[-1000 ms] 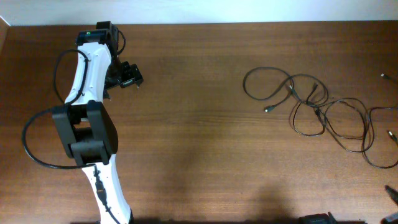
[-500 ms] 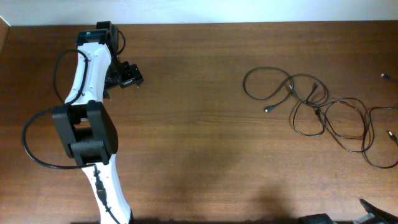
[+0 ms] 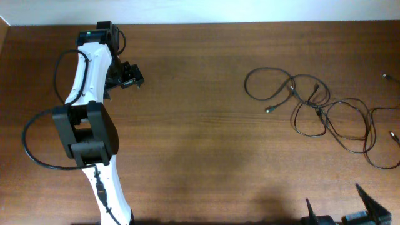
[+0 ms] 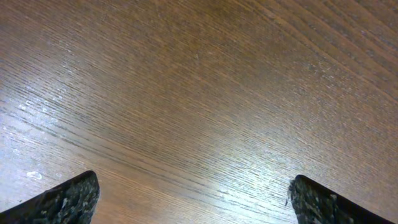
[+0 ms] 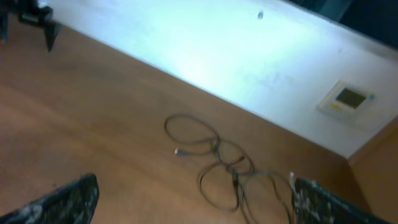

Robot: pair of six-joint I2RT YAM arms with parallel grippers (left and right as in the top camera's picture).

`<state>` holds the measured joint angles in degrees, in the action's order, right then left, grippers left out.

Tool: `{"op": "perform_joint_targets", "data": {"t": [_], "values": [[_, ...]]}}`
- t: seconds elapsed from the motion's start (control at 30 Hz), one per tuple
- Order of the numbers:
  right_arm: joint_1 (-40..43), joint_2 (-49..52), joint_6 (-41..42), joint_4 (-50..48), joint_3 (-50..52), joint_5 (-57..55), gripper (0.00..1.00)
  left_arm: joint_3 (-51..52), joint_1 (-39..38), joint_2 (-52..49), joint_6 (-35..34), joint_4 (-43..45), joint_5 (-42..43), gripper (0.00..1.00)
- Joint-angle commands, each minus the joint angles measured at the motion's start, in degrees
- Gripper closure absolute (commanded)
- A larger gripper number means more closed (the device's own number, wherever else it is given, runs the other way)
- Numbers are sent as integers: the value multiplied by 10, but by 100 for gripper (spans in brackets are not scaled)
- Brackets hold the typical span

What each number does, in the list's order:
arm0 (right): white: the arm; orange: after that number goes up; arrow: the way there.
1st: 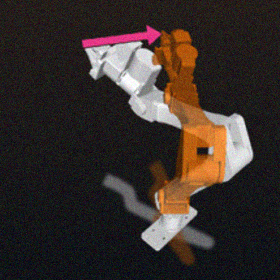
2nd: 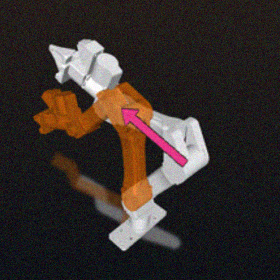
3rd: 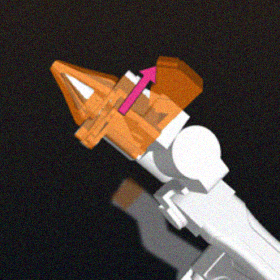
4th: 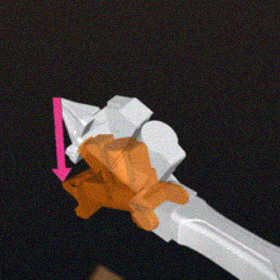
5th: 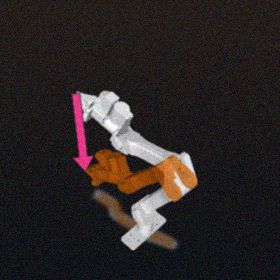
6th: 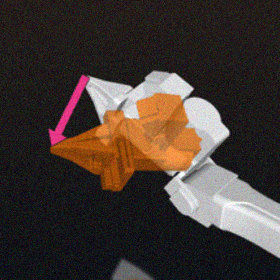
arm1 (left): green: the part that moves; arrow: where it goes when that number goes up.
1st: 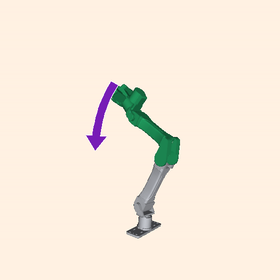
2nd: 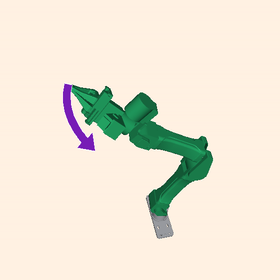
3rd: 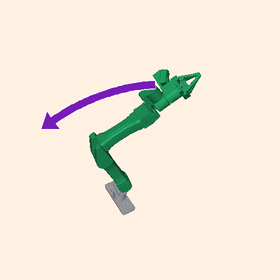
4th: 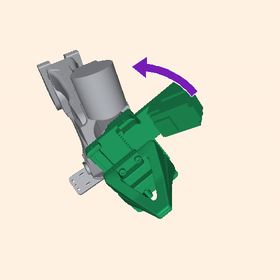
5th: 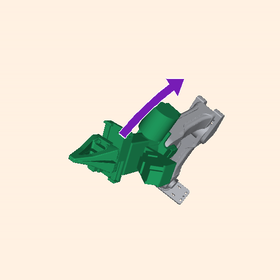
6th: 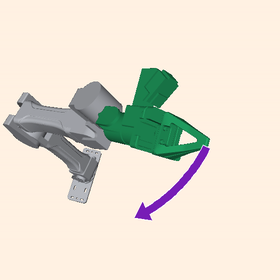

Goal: Untangle cables

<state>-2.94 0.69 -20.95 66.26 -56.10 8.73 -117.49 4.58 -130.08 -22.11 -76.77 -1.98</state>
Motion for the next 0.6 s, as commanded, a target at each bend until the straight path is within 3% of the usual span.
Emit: {"op": "perform_joint_targets", "data": {"t": [0.0,0.23,0.57], "values": [[5,-4,5,-81,59,1,2,-4,1,2,-6,0,-4,1],[5,-4,5,-462,296,1,2,-4,1,2,-6,0,-4,1],[5,-5,5,-499,429,1,2,-4,1,2,-6,0,-4,1]]}}
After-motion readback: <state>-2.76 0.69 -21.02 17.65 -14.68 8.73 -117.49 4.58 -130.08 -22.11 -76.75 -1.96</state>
